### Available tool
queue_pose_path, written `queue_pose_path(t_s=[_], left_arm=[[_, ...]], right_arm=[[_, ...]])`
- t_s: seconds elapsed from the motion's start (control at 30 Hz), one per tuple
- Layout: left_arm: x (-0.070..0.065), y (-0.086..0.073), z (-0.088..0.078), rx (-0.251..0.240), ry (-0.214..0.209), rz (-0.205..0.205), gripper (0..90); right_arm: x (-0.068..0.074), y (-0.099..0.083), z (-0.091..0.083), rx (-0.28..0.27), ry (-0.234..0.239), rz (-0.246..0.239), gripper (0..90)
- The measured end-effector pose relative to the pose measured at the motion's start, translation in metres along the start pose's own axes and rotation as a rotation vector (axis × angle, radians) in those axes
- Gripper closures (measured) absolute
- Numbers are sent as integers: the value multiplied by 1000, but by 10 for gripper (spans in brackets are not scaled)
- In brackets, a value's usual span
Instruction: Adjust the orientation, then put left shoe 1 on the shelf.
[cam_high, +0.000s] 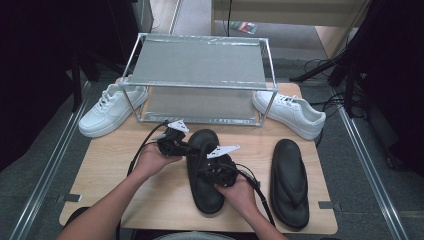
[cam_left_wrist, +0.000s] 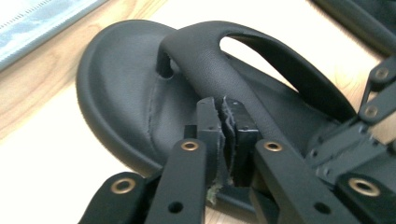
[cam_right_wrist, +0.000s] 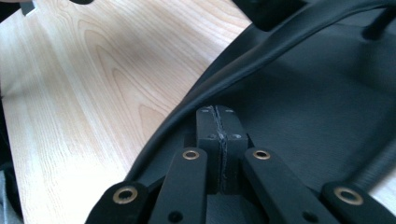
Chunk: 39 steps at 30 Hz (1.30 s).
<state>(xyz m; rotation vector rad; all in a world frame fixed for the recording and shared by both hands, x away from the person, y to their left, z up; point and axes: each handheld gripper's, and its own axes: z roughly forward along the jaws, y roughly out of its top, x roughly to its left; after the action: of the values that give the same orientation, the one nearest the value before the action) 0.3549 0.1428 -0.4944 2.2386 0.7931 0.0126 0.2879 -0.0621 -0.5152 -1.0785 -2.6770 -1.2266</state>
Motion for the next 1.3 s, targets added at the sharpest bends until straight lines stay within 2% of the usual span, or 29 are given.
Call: queue_pose_path(t_s=[0.1, 0.17, 0.23, 0.27, 0.3, 0.37, 0.4, 0.5, 0.53, 0.73, 0.8, 0.9, 1.0, 1.07, 1.1, 1.13, 1.3], left_arm=[[1, -1, -4, -10, 3, -13, 760], [3, -2, -12, -19, 29, -21, 652], [3, -2, -15, -32, 24, -28, 588], [4, -3, -19, -46, 16, -34, 588], [6, -3, -24, -63, 4, -55, 526], [7, -4, -26, -62, -7, -60, 509], [9, -5, -29, -64, -14, -71, 497], [9, -6, -32, -69, -25, -76, 516], [9, -6, -34, -78, -31, -71, 516], [8, -2, -41, -81, -30, -49, 476], [5, 0, -44, -85, -57, -38, 482], [3, 4, -45, -87, -72, -33, 484], [2, 11, -47, -69, -79, -15, 487], [4, 17, -48, -70, -90, -18, 563], [5, 20, -49, -75, -97, -17, 563], [5, 26, -51, -74, -92, -10, 631], [8, 38, -57, -77, -78, 20, 781]], right_arm=[[-2, 1, -10, -31, -15, -5, 877], [-5, 3, -19, -64, -22, -7, 854], [-7, 4, -24, -79, -25, -5, 846], [-9, 5, -28, -88, -27, -4, 830], [-13, 5, -35, -103, -34, 2, 808], [-15, 5, -38, -105, -39, 8, 799], [-18, 5, -43, -120, -54, 13, 752], [-19, 4, -46, -130, -77, 12, 709], [-19, 2, -47, -129, -98, 17, 679], [-22, -5, -53, -139, -137, 47, 626], [-23, -7, -53, -140, -146, 51, 609], [-23, -9, -53, -138, -154, 52, 594], [-22, -10, -51, -131, -167, 55, 579], [-22, -11, -48, -128, -178, 64, 573], [-22, -11, -47, -130, -184, 60, 572], [-22, -13, -44, -130, -205, 63, 571], [-23, -15, -38, -128, -197, 87, 566]])
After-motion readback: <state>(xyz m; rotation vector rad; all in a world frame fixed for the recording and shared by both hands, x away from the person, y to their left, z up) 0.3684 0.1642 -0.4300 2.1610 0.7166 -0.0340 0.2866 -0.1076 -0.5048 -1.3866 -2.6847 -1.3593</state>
